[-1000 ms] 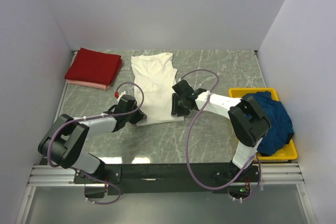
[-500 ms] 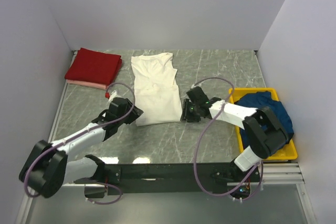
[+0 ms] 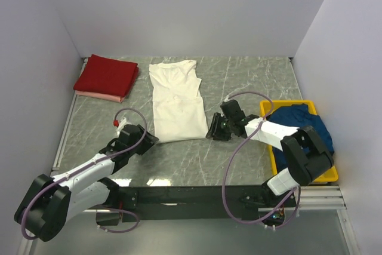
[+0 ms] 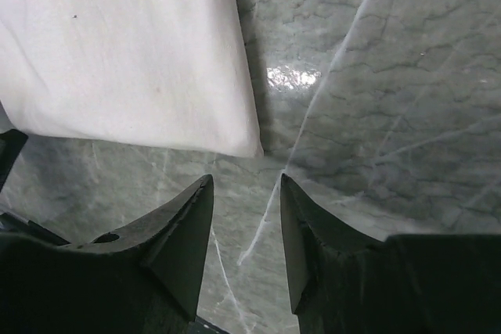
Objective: Fold and stack the t-shirts
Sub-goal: Fold the tshirt
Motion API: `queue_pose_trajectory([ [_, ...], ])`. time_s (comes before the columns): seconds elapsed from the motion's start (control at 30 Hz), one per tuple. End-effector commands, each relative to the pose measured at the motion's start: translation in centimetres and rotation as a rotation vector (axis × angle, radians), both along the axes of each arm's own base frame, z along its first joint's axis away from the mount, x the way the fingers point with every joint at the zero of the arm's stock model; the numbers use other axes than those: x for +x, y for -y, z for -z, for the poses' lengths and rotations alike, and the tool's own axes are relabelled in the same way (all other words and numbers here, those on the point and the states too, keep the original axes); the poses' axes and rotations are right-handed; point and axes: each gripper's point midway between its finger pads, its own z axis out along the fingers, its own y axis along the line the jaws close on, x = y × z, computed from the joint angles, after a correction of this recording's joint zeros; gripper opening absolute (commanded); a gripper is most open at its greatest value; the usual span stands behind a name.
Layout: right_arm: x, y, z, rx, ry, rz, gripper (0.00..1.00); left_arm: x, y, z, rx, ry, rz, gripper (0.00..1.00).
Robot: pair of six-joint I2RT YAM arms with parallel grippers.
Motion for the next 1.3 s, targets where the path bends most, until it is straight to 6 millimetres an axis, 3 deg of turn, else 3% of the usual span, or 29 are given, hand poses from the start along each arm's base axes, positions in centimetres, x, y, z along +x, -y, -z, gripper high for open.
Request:
queue_pose_trajectory([
  [0.0,0.6,-0.9,0.2,0.05,0.002,0.009,0.47,0.6,0.3,-0.4,-0.056,0.027,-0.023,0.48],
  [0.23,0.5,-1.0,1.0,0.063,-0.016,0.023,0.45,0.7,0.3,1.2,-0.065,-0.006,-0.022,0.45],
  [0.63,1.3,-1.6,1.9,0.097,-0.03,0.062,0.41,0.0,0.0,2.7,-0.053,-0.052,-0.03,0.31],
  [0.7,1.4,-1.6,1.9,0.1,-0.031,0.068,0.38,0.0,0.0,2.7,-0.054,-0.051,-0.029,0.3],
  [0.8,1.5,-1.7,1.8,0.103,-0.031,0.072,0.27,0.2,0.2,2.7,-0.048,-0.051,-0.014,0.21],
  [0.87,1.7,-1.8,1.5,0.11,-0.022,0.072,0.14,0.4,0.5,2.4,-0.04,-0.048,0.005,0.04],
  [0.93,1.6,-1.6,1.0,0.108,-0.011,0.071,0.06,0.7,0.9,1.6,-0.041,-0.033,0.026,0.01],
  [1.0,1.2,-1.1,0.8,0.099,-0.005,0.068,0.0,0.4,0.8,1.4,-0.024,-0.041,0.046,0.01],
  [1.07,0.1,-0.1,0.4,0.097,0.005,0.064,0.0,0.2,1.0,0.5,-0.027,-0.019,0.076,0.01],
  [1.27,-3.6,0.8,-1.2,0.163,0.042,0.025,0.0,-2.7,2.1,-0.8,-0.059,-0.023,0.182,0.01],
])
